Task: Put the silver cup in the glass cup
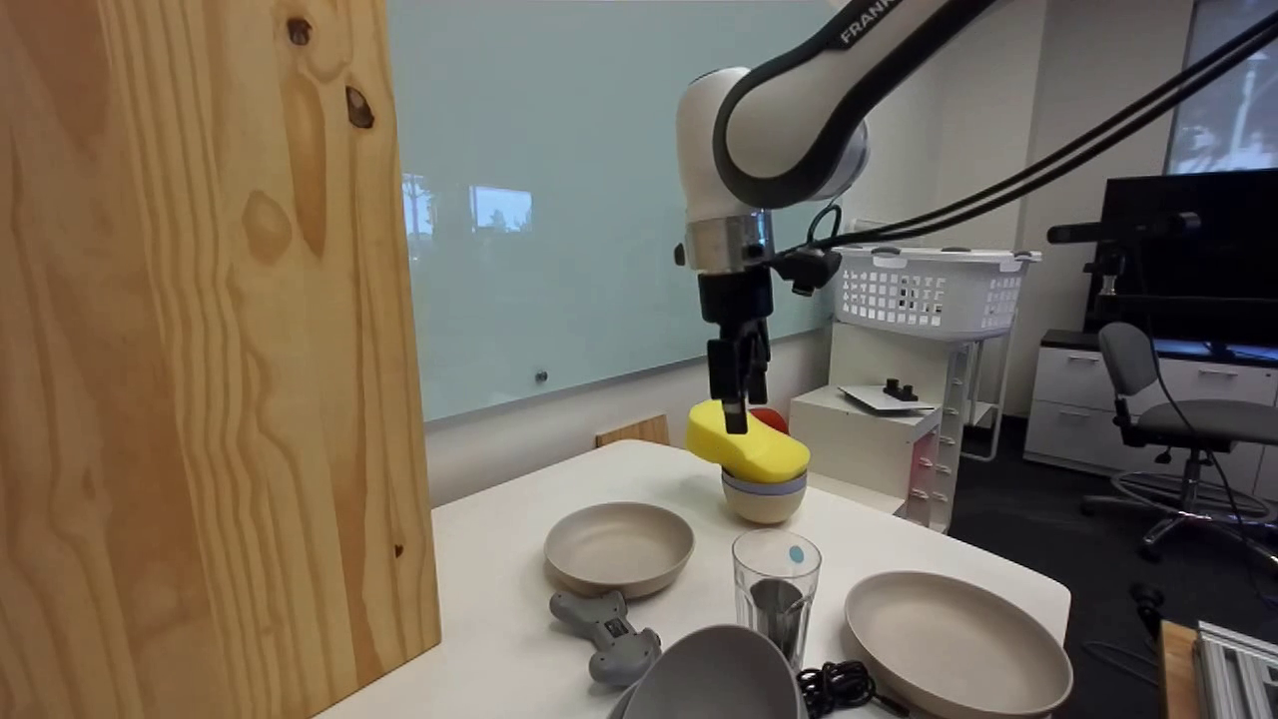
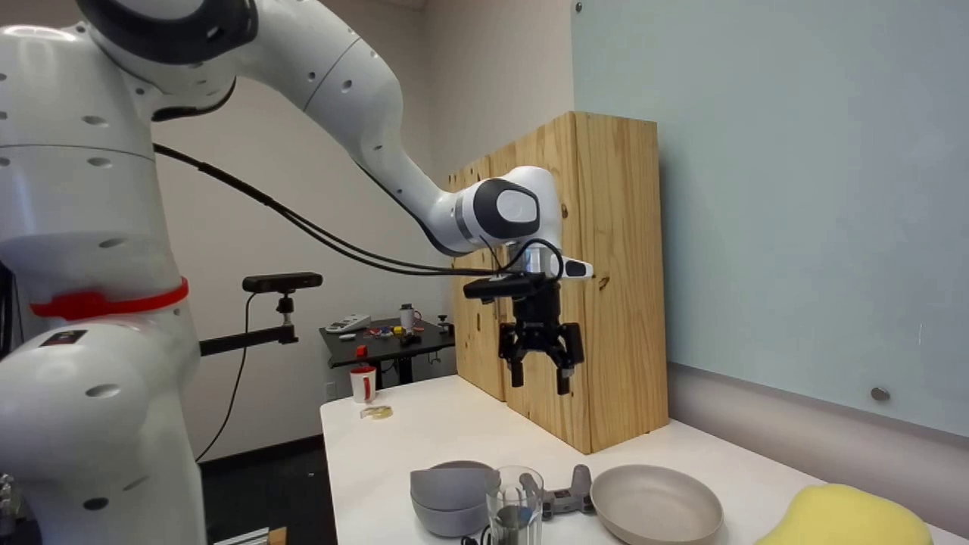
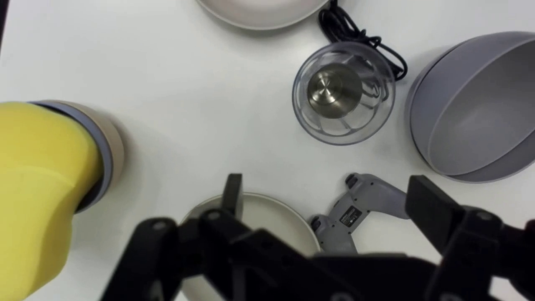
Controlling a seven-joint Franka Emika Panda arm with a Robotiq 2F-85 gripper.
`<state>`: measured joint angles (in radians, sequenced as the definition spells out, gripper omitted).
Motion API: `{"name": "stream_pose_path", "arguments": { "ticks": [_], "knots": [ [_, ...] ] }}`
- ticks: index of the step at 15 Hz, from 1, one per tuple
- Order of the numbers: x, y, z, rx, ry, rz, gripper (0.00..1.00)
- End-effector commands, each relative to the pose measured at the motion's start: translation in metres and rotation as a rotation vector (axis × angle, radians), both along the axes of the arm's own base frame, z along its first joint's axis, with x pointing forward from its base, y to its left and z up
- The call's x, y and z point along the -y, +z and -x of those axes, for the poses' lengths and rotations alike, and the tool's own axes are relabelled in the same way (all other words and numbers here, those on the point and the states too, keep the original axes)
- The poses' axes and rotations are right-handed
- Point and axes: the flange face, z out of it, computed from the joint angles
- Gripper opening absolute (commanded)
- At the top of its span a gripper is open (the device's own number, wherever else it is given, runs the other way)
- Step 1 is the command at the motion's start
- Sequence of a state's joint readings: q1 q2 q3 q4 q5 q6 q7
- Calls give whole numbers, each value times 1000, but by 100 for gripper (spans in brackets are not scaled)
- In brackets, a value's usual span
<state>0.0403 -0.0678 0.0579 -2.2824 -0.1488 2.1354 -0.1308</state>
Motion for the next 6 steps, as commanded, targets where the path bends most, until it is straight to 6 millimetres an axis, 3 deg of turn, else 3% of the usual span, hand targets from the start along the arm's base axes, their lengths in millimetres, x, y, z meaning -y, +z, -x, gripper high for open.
{"name": "stream_pose_path", "arguments": {
  "ticks": [1,6],
  "knots": [
    [-3,18,14,-70,-36,50,100],
    [8,37,29,-68,-80,82,100]
  ]
}}
